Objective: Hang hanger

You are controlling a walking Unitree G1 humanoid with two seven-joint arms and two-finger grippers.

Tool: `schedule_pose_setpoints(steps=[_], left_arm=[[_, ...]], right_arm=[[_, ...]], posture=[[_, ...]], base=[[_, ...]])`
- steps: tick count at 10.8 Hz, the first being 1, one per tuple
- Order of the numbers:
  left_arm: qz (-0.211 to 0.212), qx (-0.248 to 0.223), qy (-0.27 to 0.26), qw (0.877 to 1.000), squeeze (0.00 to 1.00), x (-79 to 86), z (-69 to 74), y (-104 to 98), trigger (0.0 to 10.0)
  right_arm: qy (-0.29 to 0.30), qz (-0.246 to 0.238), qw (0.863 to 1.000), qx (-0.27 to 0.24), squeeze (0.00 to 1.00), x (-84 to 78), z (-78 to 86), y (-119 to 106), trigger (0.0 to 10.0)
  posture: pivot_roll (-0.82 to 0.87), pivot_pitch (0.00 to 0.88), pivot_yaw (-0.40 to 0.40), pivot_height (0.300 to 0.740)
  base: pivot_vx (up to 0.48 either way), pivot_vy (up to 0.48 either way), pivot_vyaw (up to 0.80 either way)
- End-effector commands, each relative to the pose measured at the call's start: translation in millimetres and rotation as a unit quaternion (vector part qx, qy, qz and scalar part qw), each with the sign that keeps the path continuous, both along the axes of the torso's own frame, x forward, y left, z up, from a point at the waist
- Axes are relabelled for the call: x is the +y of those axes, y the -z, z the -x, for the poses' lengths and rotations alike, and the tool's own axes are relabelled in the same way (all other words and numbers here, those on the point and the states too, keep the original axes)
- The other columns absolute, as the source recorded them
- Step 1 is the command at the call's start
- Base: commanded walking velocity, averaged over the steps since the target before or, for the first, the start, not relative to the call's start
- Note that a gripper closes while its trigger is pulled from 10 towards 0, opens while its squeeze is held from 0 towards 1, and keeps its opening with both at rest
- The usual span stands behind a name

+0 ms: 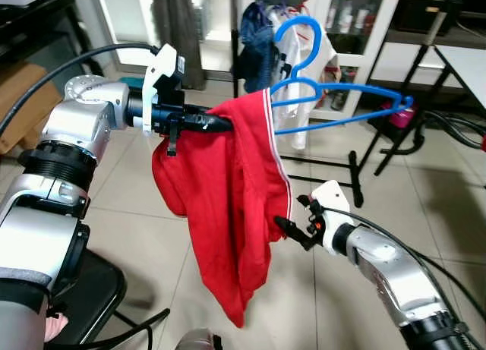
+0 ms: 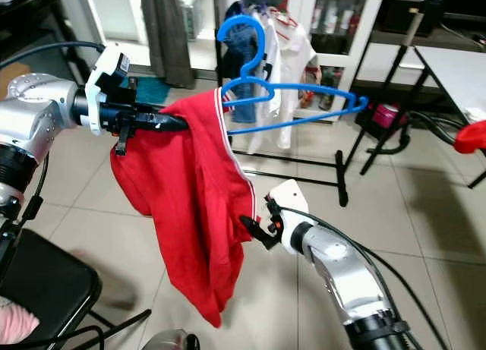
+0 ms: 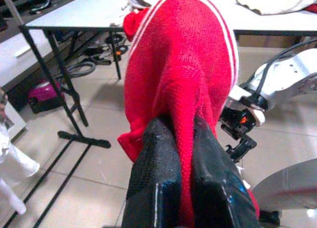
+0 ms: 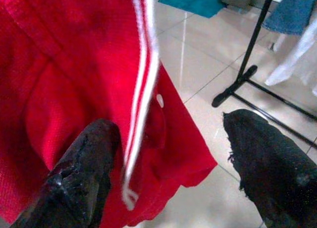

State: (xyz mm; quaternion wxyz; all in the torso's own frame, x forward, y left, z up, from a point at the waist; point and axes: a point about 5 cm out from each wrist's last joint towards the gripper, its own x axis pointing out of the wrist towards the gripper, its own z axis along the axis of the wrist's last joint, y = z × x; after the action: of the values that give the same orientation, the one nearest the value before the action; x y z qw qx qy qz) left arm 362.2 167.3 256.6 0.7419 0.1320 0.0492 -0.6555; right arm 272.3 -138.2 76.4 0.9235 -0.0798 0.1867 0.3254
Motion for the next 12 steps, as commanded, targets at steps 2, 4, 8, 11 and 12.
schedule_pose_setpoints(steps=[2,4,8,11,12], left_arm=[[0.018,-0.016,0.005,1.000,0.00,3.8,4.3,-10.6,0.0],[0.019,-0.016,0.001,1.000,0.00,6.1,5.6,-11.4,0.0],[0.019,-0.016,-0.003,1.000,0.00,6.3,6.4,-11.1,0.0],[0.019,-0.015,-0.004,1.000,0.00,6.7,7.3,-10.9,0.0],[0.020,-0.015,-0.006,1.000,0.00,7.6,7.6,-9.9,0.0]], right_arm=[[-0.002,-0.006,1.000,-0.008,0.00,-1.3,-4.5,0.4,0.0],[-0.006,-0.034,0.999,0.004,0.00,-0.5,-4.7,1.8,0.0],[-0.015,-0.072,0.997,0.019,0.00,-1.0,-5.0,2.2,0.0],[-0.015,-0.084,0.996,0.025,0.00,-1.5,-5.6,2.2,0.0],[-0.015,-0.084,0.996,0.024,0.00,-2.8,-5.9,1.8,0.0]], posture=[[0.06,0.037,0.052,0.740],[0.06,0.036,0.047,0.740],[0.06,0.028,0.046,0.740],[0.06,0.028,0.042,0.740],[0.06,0.027,0.041,0.740]], base=[[0.000,0.000,0.00],[0.000,0.000,0.00],[0.000,0.000,0.00],[0.000,0.000,0.00],[0.000,0.000,0.00]])
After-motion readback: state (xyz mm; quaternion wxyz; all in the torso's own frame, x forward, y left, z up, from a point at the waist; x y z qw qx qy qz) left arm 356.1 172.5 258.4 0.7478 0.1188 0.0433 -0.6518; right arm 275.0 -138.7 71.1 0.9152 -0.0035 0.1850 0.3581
